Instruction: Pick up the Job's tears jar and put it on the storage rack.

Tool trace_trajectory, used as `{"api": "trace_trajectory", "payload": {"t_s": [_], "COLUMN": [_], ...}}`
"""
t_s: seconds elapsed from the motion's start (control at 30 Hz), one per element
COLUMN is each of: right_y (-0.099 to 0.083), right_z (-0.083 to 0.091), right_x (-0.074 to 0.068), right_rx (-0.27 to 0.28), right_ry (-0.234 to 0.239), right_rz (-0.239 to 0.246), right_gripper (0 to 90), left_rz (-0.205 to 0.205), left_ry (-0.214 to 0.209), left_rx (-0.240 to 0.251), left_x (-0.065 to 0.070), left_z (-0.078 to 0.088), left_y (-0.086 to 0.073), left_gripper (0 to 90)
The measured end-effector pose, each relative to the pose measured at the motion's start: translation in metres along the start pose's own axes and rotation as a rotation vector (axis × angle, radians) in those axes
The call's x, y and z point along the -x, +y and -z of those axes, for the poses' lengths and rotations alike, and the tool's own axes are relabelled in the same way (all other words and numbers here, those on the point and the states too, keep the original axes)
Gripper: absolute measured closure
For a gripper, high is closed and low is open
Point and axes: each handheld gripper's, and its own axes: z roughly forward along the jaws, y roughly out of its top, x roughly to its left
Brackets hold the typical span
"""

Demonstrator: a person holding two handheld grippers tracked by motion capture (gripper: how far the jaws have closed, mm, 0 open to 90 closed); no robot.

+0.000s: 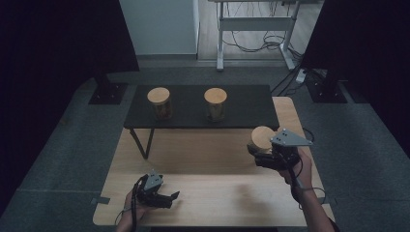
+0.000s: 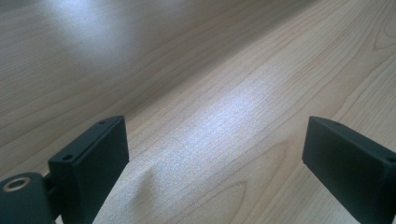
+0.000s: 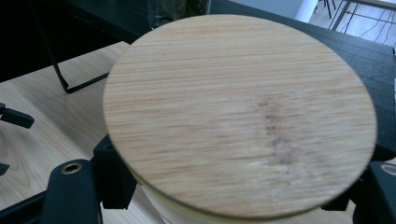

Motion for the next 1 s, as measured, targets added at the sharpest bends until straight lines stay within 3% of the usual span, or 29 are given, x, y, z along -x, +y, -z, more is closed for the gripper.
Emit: {"api": "trace_trajectory", "payload": {"t_s": [1.0], "right_y": [0.029], "right_z": [-0.018], "right_x": [0.007], "right_rx": [0.003], "right_ry": [-0.014], "right_rz": [0.032], "right_gripper": [24.6], "left_rz": [-0.007], "left_ry": [-0.002], "left_rx": [0.002], "left_x": [0.000], "left_z": [0.001], "left_y": [0.000], "left_gripper": [6.8]}}
